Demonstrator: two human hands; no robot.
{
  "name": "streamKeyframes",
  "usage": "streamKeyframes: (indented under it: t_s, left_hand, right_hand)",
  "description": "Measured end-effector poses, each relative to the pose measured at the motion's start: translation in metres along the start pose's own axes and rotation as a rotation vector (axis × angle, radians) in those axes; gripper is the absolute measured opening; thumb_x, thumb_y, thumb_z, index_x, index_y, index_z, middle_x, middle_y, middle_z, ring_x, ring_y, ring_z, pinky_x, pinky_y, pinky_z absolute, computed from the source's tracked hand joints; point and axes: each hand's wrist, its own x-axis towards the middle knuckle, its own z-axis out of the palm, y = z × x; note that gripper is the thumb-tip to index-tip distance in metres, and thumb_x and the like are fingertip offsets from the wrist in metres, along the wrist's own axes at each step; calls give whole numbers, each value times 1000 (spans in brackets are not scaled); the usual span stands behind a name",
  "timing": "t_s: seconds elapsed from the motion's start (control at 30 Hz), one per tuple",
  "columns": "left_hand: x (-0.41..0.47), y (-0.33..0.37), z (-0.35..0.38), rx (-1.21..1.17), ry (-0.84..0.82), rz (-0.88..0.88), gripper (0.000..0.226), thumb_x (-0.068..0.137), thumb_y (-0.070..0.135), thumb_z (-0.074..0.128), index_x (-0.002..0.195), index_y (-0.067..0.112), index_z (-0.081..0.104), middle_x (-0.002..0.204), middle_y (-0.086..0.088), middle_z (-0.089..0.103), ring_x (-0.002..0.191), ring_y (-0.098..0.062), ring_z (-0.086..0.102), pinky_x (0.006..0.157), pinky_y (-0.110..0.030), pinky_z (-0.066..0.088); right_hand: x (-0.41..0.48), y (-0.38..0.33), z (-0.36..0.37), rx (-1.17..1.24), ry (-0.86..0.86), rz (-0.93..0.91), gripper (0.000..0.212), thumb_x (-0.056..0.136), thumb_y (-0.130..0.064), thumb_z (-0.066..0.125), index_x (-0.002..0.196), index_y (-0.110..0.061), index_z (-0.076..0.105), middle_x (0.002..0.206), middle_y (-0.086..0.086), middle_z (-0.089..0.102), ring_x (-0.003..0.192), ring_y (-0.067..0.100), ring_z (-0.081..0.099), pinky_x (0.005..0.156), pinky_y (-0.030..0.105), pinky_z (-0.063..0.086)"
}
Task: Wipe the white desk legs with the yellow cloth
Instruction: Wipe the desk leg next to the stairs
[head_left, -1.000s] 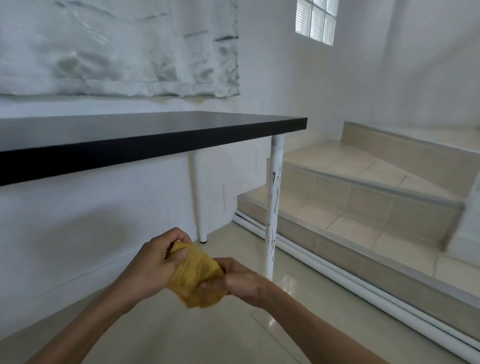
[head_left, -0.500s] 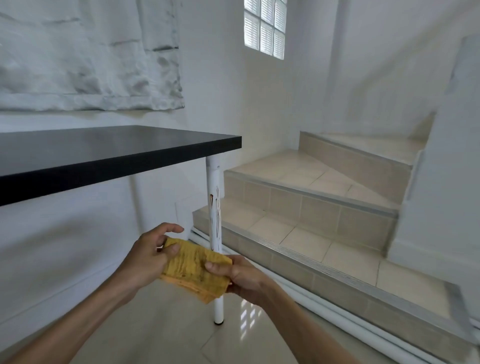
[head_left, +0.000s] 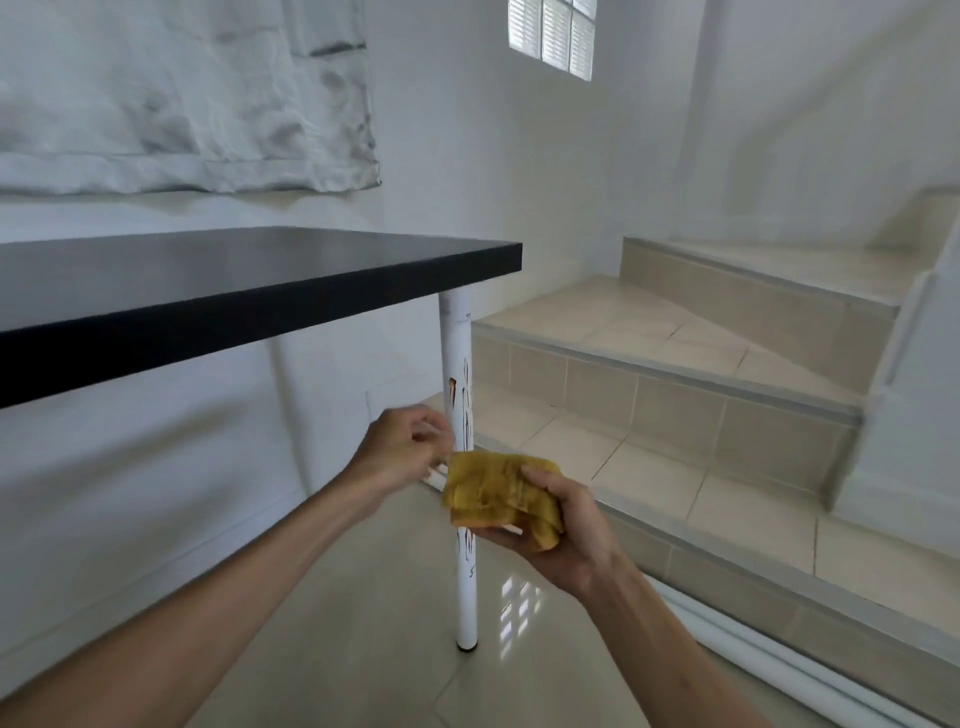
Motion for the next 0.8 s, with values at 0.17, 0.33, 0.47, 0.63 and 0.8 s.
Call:
streamKeyframes:
  t_s: [0.17,0.33,0.47,0.63,0.8]
  left_hand:
    - [63,11,-15,115,134,127,48,88,40,70,130,24,52,116,1,61,101,-19,61,85,-36,55]
    - [100,32,-20,133,96,319,58,90,49,63,138,24,44,124,1,59,104,-16,57,82,-31,50]
    - [112,35,-17,178,187,394,48,89,56,60,117,17,57,113,-2,68,101,-19,66,85,-40,57]
    - [124,33,-15,289,223,394,39,92,52,57,109,17,59,104,-2,68,92,-13,63,71,-25,44]
    - [127,28,-6,258,274,421,42,93,51,55,123,22,49,118,-3,62,107,-19,61,91,-37,53]
  right_hand:
    - [14,9,-1,177,121,-30,40,96,-16,45,101,10,75,121,34,66,113,53,63,108,66,40]
    - [34,-19,16,136,277,-98,42,103,-22,40,127,3,62,122,31,67,113,52,63,101,67,44]
    - [50,-40,31,89,327,-147,44,106,-25,35,124,3,63,117,30,70,116,51,62,106,66,41]
    - [71,-51,37,31,457,-208,30,105,-22,40,107,-7,66,98,21,77,111,48,65,107,61,42]
    - [96,-41,31,58,526,-243,33,102,-25,47,130,-13,58,126,19,68,117,41,65,94,46,53]
